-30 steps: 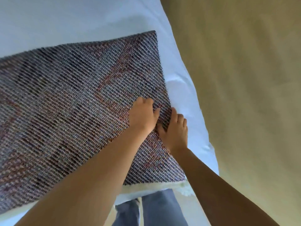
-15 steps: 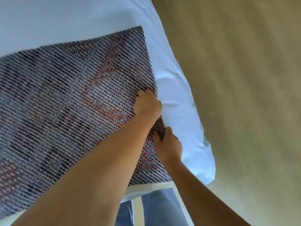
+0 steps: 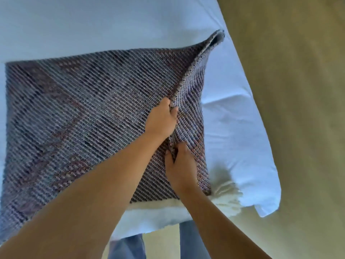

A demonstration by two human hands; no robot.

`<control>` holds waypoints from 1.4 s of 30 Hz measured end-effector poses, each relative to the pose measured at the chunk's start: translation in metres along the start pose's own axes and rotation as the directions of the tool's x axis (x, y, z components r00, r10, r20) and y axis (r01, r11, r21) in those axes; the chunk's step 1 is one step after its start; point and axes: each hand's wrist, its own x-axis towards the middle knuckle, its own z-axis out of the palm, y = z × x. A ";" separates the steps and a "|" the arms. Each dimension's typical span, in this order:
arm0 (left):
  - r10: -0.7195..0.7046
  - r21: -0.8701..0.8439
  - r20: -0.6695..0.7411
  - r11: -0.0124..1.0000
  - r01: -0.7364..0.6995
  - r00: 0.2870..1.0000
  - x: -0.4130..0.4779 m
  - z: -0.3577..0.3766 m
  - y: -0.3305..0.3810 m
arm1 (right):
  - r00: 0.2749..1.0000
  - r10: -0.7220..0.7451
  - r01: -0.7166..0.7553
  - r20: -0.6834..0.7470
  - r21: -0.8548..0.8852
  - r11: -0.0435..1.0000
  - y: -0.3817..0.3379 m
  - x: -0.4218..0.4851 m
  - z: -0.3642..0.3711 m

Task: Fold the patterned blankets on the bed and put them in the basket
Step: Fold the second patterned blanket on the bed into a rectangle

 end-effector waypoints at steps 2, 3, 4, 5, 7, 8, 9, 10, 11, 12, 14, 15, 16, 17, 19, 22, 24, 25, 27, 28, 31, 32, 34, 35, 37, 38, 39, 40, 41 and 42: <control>0.013 0.002 -0.043 1.000 -0.013 0.999 -0.008 -0.037 -0.037 | 0.999 -0.032 0.032 0.009 -0.034 0.999 -0.028 -0.008 0.031; 0.022 0.005 -0.063 1.000 -0.022 0.998 -0.011 -0.055 -0.057 | 0.999 -0.047 0.048 0.016 -0.037 0.998 -0.043 -0.012 0.048; 0.033 0.012 -0.082 0.999 -0.032 0.996 -0.014 -0.073 -0.077 | 0.997 -0.068 0.069 0.029 -0.035 0.997 -0.058 -0.015 0.066; 0.040 0.021 -0.101 0.999 -0.038 0.994 -0.018 -0.091 -0.097 | 0.995 -0.089 0.091 0.044 -0.031 0.995 -0.074 -0.020 0.085; 0.009 0.019 -0.144 1.000 -0.006 0.990 -0.025 -0.125 -0.139 | 0.989 -0.126 0.128 0.071 -0.018 0.992 -0.106 -0.030 0.125; -0.037 0.002 -0.161 0.999 0.038 0.986 -0.029 -0.142 -0.160 | 0.986 -0.138 0.140 0.092 -0.009 0.990 -0.123 -0.036 0.146; -0.090 -0.024 -0.178 0.996 0.087 0.980 -0.035 -0.158 -0.180 | 0.982 -0.144 0.146 0.119 -0.003 0.989 -0.139 -0.042 0.166; -0.138 -0.050 -0.198 0.990 0.131 0.970 -0.041 -0.174 -0.200 | 0.977 -0.149 0.151 0.150 -0.001 0.989 -0.154 -0.049 0.186; -0.175 -0.071 -0.232 0.984 0.163 0.957 -0.046 -0.188 -0.220 | 0.972 -0.156 0.158 0.174 -0.001 0.987 -0.167 -0.054 0.204; -0.211 -0.091 -0.276 0.977 0.193 0.938 -0.053 -0.202 -0.239 | 0.967 -0.169 0.172 0.190 0.004 0.985 -0.180 -0.061 0.222; -0.305 -0.159 -0.341 0.951 0.265 0.889 -0.065 -0.225 -0.277 | 0.954 -0.203 0.206 0.219 0.011 0.978 -0.203 -0.072 0.256; -0.350 -0.190 -0.337 0.935 0.301 0.874 -0.069 -0.234 -0.294 | 0.948 -0.212 0.216 0.238 0.007 0.976 -0.212 -0.076 0.271; -0.383 -0.211 -0.315 0.920 0.329 0.869 -0.072 -0.241 -0.310 | 0.943 -0.208 0.218 0.260 -0.007 0.976 -0.219 -0.079 0.285; -0.407 -0.232 -0.283 0.908 0.349 0.869 -0.075 -0.246 -0.323 | 0.940 -0.194 0.211 0.279 -0.032 0.977 -0.223 -0.081 0.298; -0.441 -0.313 -0.198 0.875 0.370 0.875 -0.081 -0.248 -0.343 | 0.939 -0.151 0.192 0.308 -0.106 0.976 -0.224 -0.082 0.316; -0.418 -0.372 -0.064 0.852 0.367 0.906 -0.100 -0.237 -0.354 | 0.949 -0.109 0.156 0.296 -0.139 0.978 -0.218 -0.085 0.326; -0.378 -0.367 0.001 0.861 0.352 0.926 -0.115 -0.228 -0.357 | 0.950 -0.121 0.160 0.288 -0.117 0.980 -0.212 -0.091 0.328; -0.366 -0.357 0.023 0.866 0.349 0.930 -0.122 -0.224 -0.357 | 0.950 -0.116 0.164 0.290 -0.146 0.976 -0.208 -0.097 0.327; -0.356 -0.347 0.049 0.870 0.350 0.933 -0.138 -0.217 -0.359 | 0.944 -0.076 0.183 0.321 -0.321 0.929 -0.199 -0.110 0.327; -0.356 -0.348 0.056 0.869 0.352 0.933 -0.145 -0.214 -0.360 | 0.936 -0.038 0.197 0.350 -0.431 0.880 -0.194 -0.117 0.326; -0.342 -0.349 0.085 0.870 0.350 0.936 -0.171 -0.207 -0.364 | 0.922 0.061 0.215 0.383 -0.636 0.741 -0.182 -0.131 0.323; -0.330 -0.343 0.107 0.873 0.346 0.938 -0.179 -0.204 -0.366 | 0.925 0.060 0.220 0.375 -0.659 0.720 -0.181 -0.133 0.321; -0.310 -0.322 0.131 0.885 0.337 0.942 -0.194 -0.200 -0.367 | 0.924 0.015 0.255 0.381 -0.646 0.720 -0.181 -0.139 0.321; -0.313 -0.321 0.119 0.886 0.335 0.942 -0.201 -0.200 -0.368 | 0.918 -0.018 0.280 0.397 -0.615 0.737 -0.182 -0.143 0.322; -0.343 -0.346 0.064 0.873 0.343 0.937 -0.211 -0.202 -0.366 | 0.907 -0.083 0.309 0.413 -0.519 0.797 -0.185 -0.153 0.325; -0.373 -0.391 0.031 0.849 0.355 0.927 -0.214 -0.204 -0.365 | 0.906 -0.109 0.309 0.410 -0.460 0.833 -0.185 -0.159 0.325; -0.410 -0.449 -0.005 0.816 0.364 0.912 -0.218 -0.208 -0.366 | 0.908 -0.133 0.299 0.397 -0.392 0.870 -0.186 -0.164 0.328; -0.445 -0.499 -0.037 0.784 0.369 0.895 -0.220 -0.212 -0.369 | 0.914 -0.147 0.279 0.377 -0.323 0.904 -0.188 -0.168 0.331; -0.472 -0.529 -0.065 0.763 0.371 0.879 -0.223 -0.216 -0.373 | 0.919 -0.155 0.260 0.363 -0.261 0.930 -0.189 -0.173 0.335; -0.494 -0.535 -0.086 0.755 0.378 0.865 -0.227 -0.219 -0.380 | 0.916 -0.163 0.252 0.366 -0.211 0.944 -0.190 -0.177 0.341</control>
